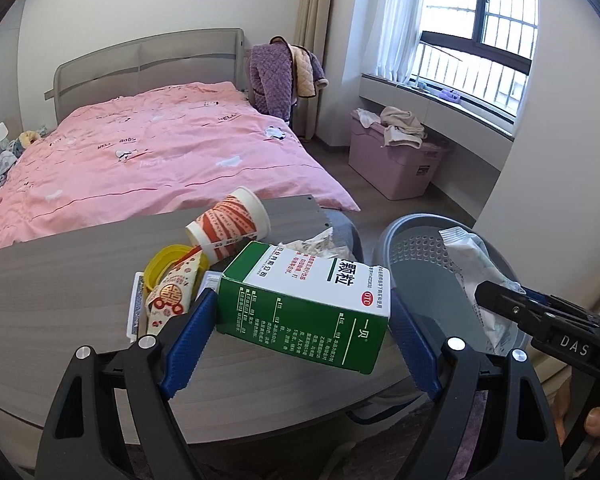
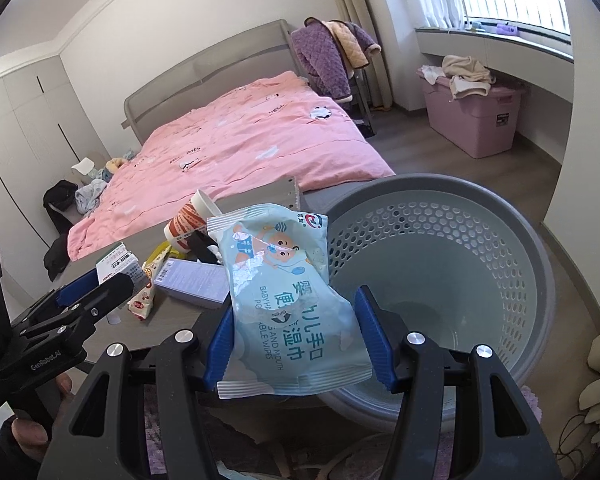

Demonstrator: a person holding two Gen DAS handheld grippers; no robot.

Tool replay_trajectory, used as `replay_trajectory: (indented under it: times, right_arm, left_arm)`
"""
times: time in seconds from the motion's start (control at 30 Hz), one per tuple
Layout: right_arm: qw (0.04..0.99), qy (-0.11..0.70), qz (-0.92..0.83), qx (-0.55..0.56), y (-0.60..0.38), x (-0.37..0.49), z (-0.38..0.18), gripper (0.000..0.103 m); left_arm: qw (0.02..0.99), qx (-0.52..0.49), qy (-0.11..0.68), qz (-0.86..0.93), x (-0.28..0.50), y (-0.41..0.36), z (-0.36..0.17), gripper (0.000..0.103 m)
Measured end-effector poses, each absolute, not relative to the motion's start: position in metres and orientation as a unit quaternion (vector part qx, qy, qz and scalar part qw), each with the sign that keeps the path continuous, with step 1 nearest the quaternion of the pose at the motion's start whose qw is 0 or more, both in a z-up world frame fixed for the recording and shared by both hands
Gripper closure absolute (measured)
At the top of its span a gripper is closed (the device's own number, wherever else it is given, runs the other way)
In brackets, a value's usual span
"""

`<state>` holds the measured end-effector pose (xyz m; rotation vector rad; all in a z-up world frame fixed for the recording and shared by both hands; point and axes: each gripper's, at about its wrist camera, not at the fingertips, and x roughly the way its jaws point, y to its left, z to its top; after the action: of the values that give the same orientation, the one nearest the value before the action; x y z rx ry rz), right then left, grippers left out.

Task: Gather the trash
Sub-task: 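Carry the wipes packet and green medicine box over the grey basket with both grippers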

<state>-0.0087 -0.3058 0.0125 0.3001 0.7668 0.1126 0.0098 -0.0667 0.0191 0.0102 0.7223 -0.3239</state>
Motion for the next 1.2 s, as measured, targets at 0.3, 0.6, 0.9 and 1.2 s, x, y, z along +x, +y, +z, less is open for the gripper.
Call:
replay_trajectory:
  times: [0.3,0.6,0.9,1.2]
  right_arm:
    - [0.916,0.367,0.015,0.158,-0.349,-0.014,0.007,0.047]
    - [0.912,0.374,-0.023,0.165,-0.39,-0.008,-0.004,0.047]
    - [0.902,0.388,-0.047,0.181,-0.421,-0.006,-0.023,0.047]
    - [0.897,0.396,-0.053,0.19,-0.434,-0.002,-0.032,0.047]
  left_arm:
    - [0.915,0.024,0.354,-0.194,0.019,-0.116,0.024,0.021]
    - [0.9,0.046,0.373,-0.22,0.039,-0.169,0.012,0.021]
    - [0.887,0.068,0.389,-0.237,0.056,-0.215,-0.006,0.021]
    - [0.882,0.083,0.399,-0.237,0.064,-0.232,-0.018,0.021]
